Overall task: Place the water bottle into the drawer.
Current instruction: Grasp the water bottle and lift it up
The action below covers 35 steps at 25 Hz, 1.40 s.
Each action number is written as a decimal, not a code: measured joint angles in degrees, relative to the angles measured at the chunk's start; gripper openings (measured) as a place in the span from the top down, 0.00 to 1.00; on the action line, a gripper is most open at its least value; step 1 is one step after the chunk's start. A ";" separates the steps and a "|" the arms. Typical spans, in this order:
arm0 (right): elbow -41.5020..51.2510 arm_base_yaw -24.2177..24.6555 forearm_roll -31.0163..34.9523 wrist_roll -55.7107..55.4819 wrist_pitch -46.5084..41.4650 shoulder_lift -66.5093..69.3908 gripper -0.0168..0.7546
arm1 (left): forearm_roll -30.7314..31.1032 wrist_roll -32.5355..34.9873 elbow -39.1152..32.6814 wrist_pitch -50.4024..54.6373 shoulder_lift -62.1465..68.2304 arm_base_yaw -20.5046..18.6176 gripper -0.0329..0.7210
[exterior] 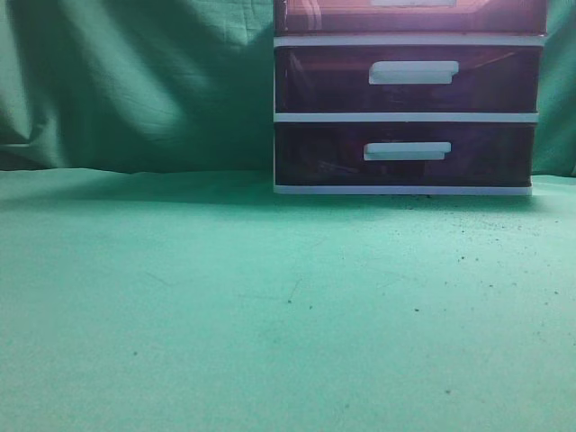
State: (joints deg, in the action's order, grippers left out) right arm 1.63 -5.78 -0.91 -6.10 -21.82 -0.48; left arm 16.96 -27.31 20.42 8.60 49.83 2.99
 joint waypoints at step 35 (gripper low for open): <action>0.00 0.00 0.00 0.00 0.00 0.00 0.92 | 2.77 2.67 12.52 -21.88 32.35 -4.95 0.42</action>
State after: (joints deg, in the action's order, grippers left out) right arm 1.63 -5.78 -0.91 -6.10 -21.82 -0.48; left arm 19.73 -24.64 32.93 -13.28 82.18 -1.96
